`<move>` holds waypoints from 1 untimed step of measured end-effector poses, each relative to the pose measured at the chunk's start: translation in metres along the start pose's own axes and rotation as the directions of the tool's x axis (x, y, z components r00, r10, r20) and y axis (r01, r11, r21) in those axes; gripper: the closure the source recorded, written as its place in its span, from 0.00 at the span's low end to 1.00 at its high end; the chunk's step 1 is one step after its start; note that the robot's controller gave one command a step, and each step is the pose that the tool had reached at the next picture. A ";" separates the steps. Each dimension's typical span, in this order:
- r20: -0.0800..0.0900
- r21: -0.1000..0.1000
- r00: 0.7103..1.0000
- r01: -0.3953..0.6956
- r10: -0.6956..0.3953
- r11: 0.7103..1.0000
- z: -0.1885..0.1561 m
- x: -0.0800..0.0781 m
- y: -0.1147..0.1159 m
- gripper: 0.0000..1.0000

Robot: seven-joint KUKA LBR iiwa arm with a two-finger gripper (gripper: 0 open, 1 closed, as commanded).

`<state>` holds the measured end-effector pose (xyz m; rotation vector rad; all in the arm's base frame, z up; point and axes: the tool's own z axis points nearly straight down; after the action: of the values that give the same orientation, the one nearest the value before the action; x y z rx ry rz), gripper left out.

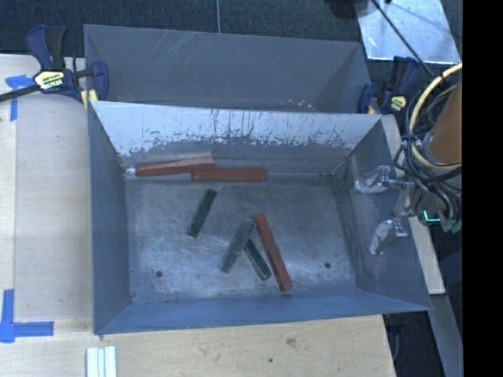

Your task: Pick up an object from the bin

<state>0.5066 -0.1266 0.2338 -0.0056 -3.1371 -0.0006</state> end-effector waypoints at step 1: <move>0.008 0.002 1.000 0.003 -0.003 1.000 -0.004 -0.002 0.001 0.00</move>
Offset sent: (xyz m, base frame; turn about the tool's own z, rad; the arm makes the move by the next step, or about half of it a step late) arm 0.0012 -0.0308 -0.1159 -0.1821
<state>0.5083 -0.1260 0.2379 -0.0012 -3.1453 0.0019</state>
